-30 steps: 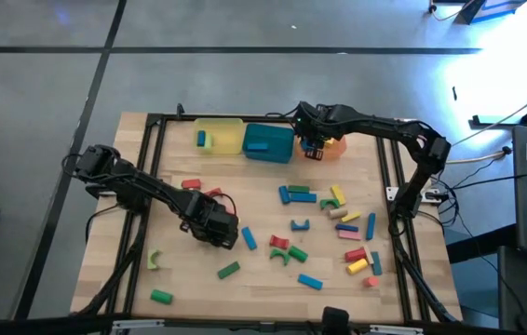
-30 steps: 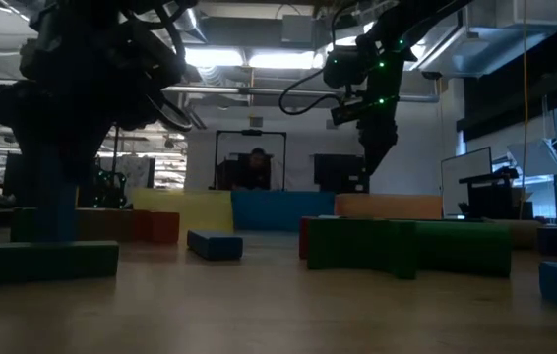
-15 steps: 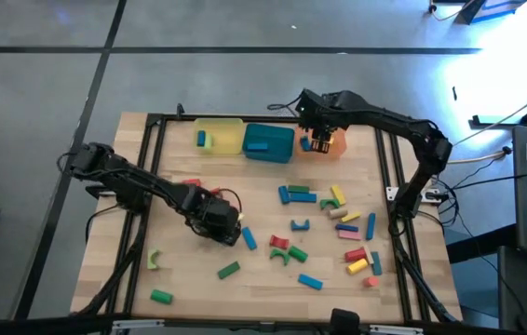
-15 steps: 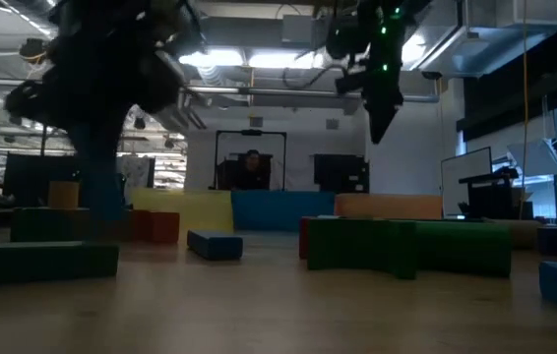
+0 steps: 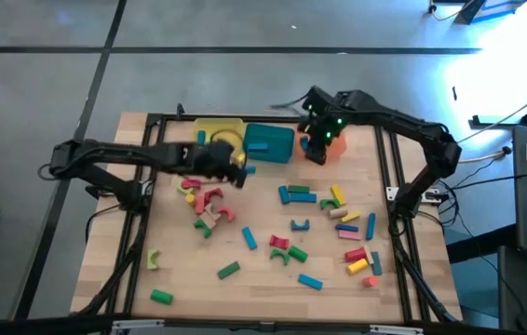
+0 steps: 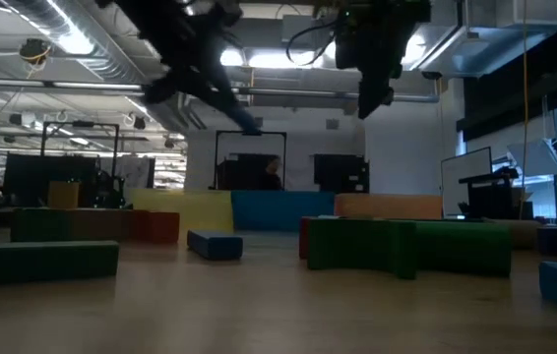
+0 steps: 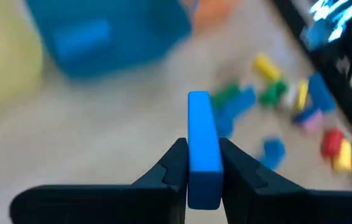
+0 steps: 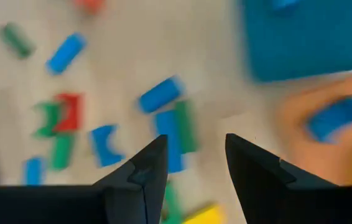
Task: Sort blocks by size
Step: Put the blue rectangle block into the blue bin
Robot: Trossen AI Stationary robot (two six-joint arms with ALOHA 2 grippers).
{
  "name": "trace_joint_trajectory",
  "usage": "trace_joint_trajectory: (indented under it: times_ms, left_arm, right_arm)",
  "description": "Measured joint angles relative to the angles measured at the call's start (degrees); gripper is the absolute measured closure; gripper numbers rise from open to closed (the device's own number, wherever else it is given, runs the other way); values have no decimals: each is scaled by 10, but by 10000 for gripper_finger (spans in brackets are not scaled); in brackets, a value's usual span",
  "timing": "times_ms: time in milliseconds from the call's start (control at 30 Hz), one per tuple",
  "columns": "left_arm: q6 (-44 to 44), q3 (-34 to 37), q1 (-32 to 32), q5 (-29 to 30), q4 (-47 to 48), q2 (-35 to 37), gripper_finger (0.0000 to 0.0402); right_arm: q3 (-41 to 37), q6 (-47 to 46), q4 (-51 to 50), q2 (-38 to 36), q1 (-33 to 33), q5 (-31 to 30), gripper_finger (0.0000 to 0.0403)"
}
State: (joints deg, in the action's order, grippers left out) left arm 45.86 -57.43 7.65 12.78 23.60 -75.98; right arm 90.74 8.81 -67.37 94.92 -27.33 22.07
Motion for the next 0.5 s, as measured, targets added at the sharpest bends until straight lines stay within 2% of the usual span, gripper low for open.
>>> trace_joint_trajectory:
  times_ms: [133, 233, 333, 433, 500]
  left_arm:
    - [-137, 0, 64, -6, -76, -31, 352]
    - [-193, 0, 103, -7, -106, -56, 349]
    - [-227, 0, 134, -7, -116, -83, 338]
    - [-240, 0, 155, -7, -130, -111, 328]
    - [-240, 0, 165, -7, -147, -129, 323]
  right_arm:
    - [-35, 0, -1, 0, 34, 20, 242]
    - [-65, 0, 6, 1, 66, 15, 242]
    - [-102, -41, 60, 0, 102, 10, 242]
    - [-136, -102, 136, 1, 138, -38, 242]
    - [-159, -137, 188, 1, 161, -103, 242]
